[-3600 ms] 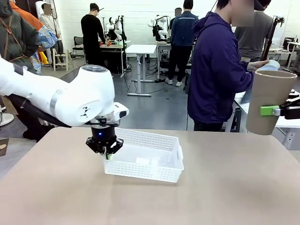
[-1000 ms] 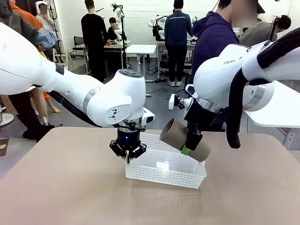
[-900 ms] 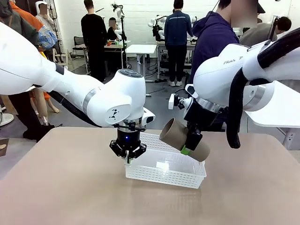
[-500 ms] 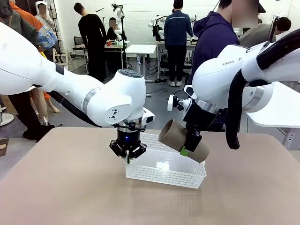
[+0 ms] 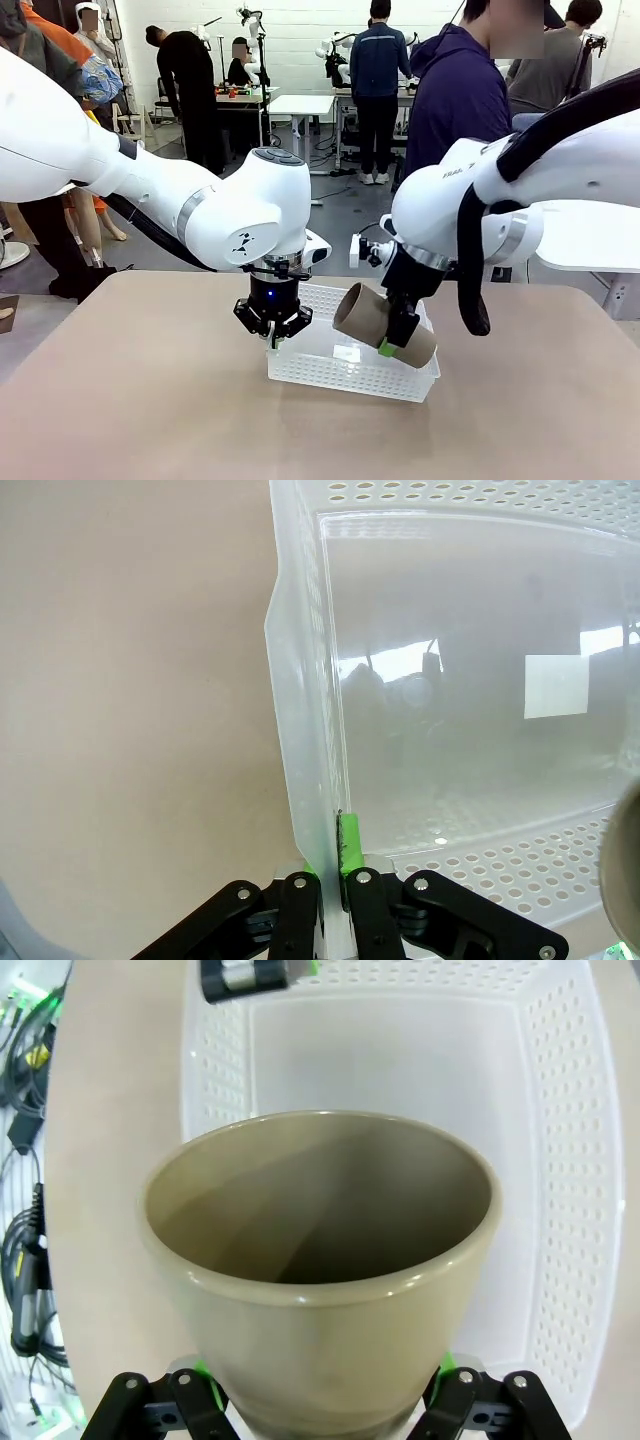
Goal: Clean and organize the cups into the basket.
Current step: Pick up the Organizing basket and move it to the center of the table, then pick up the Reusable plastic cup from the right side of the table and place it inside the Organizing basket.
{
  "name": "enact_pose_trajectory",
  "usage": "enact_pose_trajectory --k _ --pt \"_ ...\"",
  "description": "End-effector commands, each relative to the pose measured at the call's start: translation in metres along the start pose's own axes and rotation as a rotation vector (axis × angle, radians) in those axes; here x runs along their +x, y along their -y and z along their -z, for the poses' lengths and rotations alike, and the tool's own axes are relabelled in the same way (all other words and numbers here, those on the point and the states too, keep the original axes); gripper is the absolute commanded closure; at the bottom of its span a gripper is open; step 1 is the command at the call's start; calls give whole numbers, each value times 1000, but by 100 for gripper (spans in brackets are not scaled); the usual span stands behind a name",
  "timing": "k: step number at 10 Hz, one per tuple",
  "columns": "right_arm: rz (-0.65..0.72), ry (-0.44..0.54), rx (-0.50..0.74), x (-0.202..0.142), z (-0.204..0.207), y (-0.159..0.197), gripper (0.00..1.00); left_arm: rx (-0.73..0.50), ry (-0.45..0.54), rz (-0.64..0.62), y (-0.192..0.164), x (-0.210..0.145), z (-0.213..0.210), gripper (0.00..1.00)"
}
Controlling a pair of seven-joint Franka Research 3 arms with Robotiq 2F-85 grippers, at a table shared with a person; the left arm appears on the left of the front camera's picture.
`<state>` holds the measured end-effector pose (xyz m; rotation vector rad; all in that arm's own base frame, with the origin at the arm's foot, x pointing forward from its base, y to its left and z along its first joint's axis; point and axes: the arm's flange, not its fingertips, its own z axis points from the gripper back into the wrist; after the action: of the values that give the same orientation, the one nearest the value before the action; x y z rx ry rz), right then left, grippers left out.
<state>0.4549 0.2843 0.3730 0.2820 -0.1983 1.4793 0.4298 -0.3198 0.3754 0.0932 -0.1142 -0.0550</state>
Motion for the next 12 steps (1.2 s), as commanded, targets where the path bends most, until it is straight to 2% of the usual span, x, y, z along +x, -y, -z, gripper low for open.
enact_pose_trajectory --k 1,5,6,7,10,11,12 --pt "-6 -27 22 10 10 16 16 -1 3 2 0 -1 0 100" --pt "2 -35 66 12 25 24 16 -1 3 2 0 -1 0 100" --pt "6 -37 79 12 24 24 3 -1 3 2 0 -1 0 100" --pt "6 -33 81 12 23 23 0 -1 3 2 0 -1 0 100" --pt "-4 -17 67 9 13 15 0 -1 3 2 0 -1 0 100" --pt "3 12 38 -3 -4 6 0 -1 3 2 0 -1 0 100" --pt "22 56 2 -30 -29 -3 0 -1 3 2 0 -1 0 100"
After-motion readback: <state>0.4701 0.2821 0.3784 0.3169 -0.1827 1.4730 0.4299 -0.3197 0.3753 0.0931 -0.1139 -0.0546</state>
